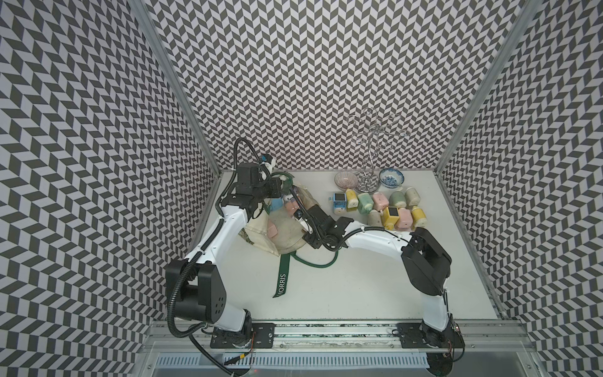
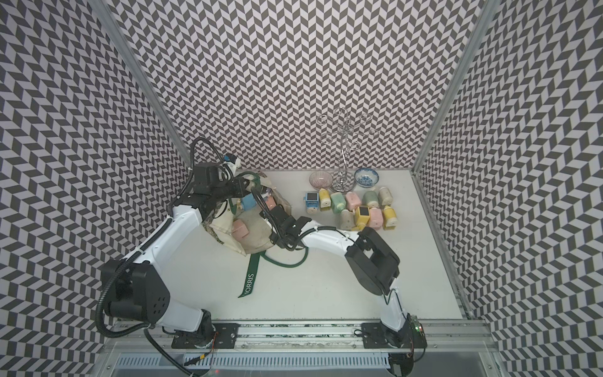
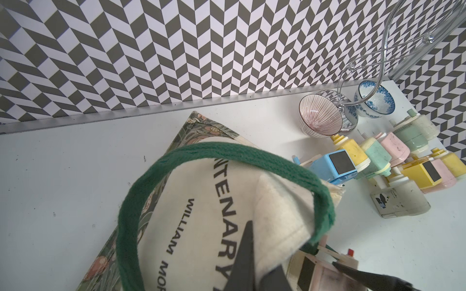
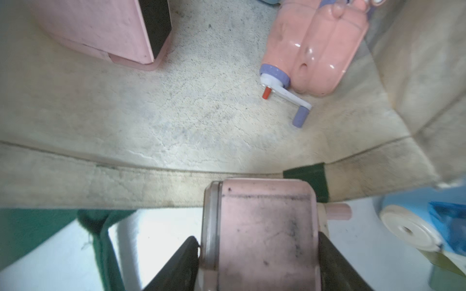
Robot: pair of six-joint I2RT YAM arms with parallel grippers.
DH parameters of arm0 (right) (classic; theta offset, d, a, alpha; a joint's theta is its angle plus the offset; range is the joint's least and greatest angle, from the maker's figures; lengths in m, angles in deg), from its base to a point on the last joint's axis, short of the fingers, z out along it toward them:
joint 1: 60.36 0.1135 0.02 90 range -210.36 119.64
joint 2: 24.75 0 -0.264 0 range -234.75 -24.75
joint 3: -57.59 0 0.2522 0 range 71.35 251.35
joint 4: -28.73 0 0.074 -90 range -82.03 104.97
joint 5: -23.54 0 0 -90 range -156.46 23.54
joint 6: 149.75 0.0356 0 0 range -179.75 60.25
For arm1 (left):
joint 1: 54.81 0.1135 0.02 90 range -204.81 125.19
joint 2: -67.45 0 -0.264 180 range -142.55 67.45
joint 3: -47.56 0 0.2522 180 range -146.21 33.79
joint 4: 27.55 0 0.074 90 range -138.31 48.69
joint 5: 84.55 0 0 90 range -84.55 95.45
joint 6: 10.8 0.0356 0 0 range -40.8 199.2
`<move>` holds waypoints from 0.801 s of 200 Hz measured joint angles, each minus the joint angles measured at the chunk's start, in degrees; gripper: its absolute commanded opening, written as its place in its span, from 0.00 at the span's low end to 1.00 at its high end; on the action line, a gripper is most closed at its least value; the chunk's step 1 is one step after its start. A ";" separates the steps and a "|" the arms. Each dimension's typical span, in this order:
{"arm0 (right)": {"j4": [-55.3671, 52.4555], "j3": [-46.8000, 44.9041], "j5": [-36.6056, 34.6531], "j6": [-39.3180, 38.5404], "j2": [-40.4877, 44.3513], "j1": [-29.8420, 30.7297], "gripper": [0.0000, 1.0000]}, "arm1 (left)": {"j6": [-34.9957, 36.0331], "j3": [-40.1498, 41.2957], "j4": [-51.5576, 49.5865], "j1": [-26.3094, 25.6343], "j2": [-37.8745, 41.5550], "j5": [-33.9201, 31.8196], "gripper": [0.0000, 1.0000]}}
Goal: Take out the pencil sharpeners from the tote bags
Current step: Pick up the pencil sharpener from the canvas bag, then place the pencil sharpener at the center of the board.
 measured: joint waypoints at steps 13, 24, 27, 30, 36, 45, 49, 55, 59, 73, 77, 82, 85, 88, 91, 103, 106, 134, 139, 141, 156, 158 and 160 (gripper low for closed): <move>-1.36 -0.81 -0.42 -0.11 2.95 -0.94 0.51 | 0.00 -0.02 0.00 0.00 0.00 -0.02 0.00; -2.08 -1.73 -0.90 0.33 5.27 -2.08 0.51 | 0.00 0.00 0.00 0.00 0.09 -0.04 0.00; -2.21 -2.05 -0.98 0.57 5.95 -2.49 0.51 | 0.00 0.00 0.00 0.00 0.09 -0.04 0.00; -2.40 -2.29 -1.09 0.85 6.45 -2.89 0.51 | 0.00 -0.02 0.00 0.00 0.11 -0.07 0.00; -2.71 -2.82 -1.36 1.57 7.41 -3.74 0.50 | 0.00 0.00 0.00 0.00 0.17 -0.07 0.00; -2.97 -3.63 -2.01 2.89 8.39 -5.20 0.49 | 0.00 0.00 -0.02 0.00 0.24 -0.09 0.00; -2.99 -4.00 -2.25 3.45 8.66 -5.79 0.49 | 0.00 -0.02 -0.04 0.00 0.26 -0.09 0.00; -3.06 -4.55 -2.78 4.28 8.87 -6.71 0.48 | 0.00 0.00 -0.04 0.00 0.26 -0.07 0.00; -3.10 -5.01 -3.50 4.92 8.90 -7.26 0.48 | -0.02 0.00 -0.04 0.00 0.26 -0.07 0.00; -3.78 -6.51 -6.32 6.75 8.68 -8.85 0.48 | -0.02 0.00 -0.04 -0.02 0.26 -0.07 0.00; -4.13 -6.80 -7.21 7.08 8.55 -9.25 0.48 | -0.02 0.00 -0.04 -0.07 0.26 -0.09 0.00; -4.74 -7.17 -8.39 7.52 8.26 -9.68 0.48 | -0.02 0.00 -0.07 -0.11 0.26 -0.11 0.00; -5.11 -7.39 -9.33 7.96 8.02 -9.94 0.48 | 0.00 0.00 -0.09 -0.13 0.26 -0.11 0.00; -5.42 -7.52 -9.99 8.02 7.78 -10.08 0.48 | 0.00 -0.02 -0.09 -0.17 0.26 -0.11 0.00; -5.73 -7.63 -10.67 8.41 7.56 -10.21 0.48 | 0.00 0.00 -0.11 -0.22 0.26 -0.11 0.00; -6.49 -7.89 -13.03 8.98 6.45 -10.38 0.48 | 0.00 0.00 -0.15 -0.33 0.26 -0.15 0.00; -6.54 -7.98 -13.60 9.16 6.19 -10.38 0.48 | 0.00 0.00 -0.15 -0.33 0.26 -0.20 0.00; -6.95 -8.17 -17.94 10.01 3.96 -10.38 0.48 | 0.09 0.00 -0.15 -0.37 0.26 -0.42 0.00; -6.97 -8.17 -18.53 10.08 3.63 -10.38 0.48 | 0.11 0.00 -0.15 -0.37 0.26 -0.44 0.00; -6.95 -8.17 -18.82 10.16 3.50 -10.40 0.48 | 0.13 0.00 -0.15 -0.37 0.26 -0.46 0.00; -6.95 -8.17 -20.33 10.40 2.62 -10.40 0.49 | 0.17 0.00 -0.15 -0.39 0.26 -0.48 0.00; -6.95 -8.17 -20.50 10.43 2.51 -10.40 0.50 | 0.17 0.00 -0.15 -0.39 0.26 -0.48 0.00; -6.95 -8.17 -20.59 10.43 2.43 -10.40 0.50 | 0.17 0.00 -0.15 -0.39 0.26 -0.48 0.00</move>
